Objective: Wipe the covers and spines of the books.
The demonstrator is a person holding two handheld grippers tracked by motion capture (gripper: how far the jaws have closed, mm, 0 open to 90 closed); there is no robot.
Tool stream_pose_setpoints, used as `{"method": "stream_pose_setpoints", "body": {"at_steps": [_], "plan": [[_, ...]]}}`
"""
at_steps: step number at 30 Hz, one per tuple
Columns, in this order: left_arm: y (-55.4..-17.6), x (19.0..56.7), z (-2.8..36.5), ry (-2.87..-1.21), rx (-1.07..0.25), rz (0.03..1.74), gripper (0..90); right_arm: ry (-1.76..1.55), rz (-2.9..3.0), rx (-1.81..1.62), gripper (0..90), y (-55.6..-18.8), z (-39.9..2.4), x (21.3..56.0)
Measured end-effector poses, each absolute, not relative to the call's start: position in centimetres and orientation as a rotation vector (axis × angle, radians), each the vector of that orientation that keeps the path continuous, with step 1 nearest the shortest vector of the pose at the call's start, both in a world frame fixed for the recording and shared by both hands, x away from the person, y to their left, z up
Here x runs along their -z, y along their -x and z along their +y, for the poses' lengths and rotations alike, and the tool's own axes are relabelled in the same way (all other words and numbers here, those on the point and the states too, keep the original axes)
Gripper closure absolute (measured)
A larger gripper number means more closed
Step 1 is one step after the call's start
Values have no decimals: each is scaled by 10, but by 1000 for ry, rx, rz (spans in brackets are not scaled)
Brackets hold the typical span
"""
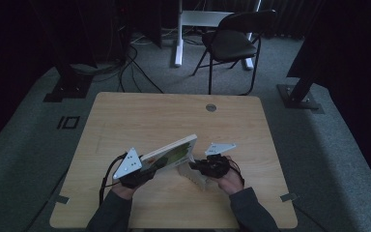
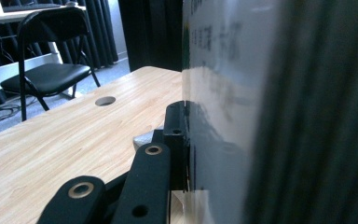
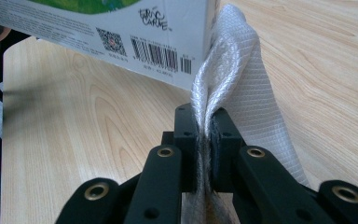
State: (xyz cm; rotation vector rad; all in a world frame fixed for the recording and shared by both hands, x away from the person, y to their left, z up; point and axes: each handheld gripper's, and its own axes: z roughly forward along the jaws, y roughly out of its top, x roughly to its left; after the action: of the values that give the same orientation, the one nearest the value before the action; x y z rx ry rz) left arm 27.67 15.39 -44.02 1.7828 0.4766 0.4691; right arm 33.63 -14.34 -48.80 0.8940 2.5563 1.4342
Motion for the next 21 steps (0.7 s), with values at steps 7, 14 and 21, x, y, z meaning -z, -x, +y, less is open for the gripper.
{"method": "stream_pose_setpoints", "body": {"at_steps": [7, 14, 21], "plan": [[-278, 439, 154, -1774, -470, 481, 779, -895, 2562, -1424, 838, -337, -143, 489], [-280, 443, 156, -1782, -482, 497, 779, -926, 2526, -1430, 837, -338, -148, 487], [-281, 446, 156, -1792, -497, 514, 779, -961, 2468, -1451, 837, -337, -157, 479]]}}
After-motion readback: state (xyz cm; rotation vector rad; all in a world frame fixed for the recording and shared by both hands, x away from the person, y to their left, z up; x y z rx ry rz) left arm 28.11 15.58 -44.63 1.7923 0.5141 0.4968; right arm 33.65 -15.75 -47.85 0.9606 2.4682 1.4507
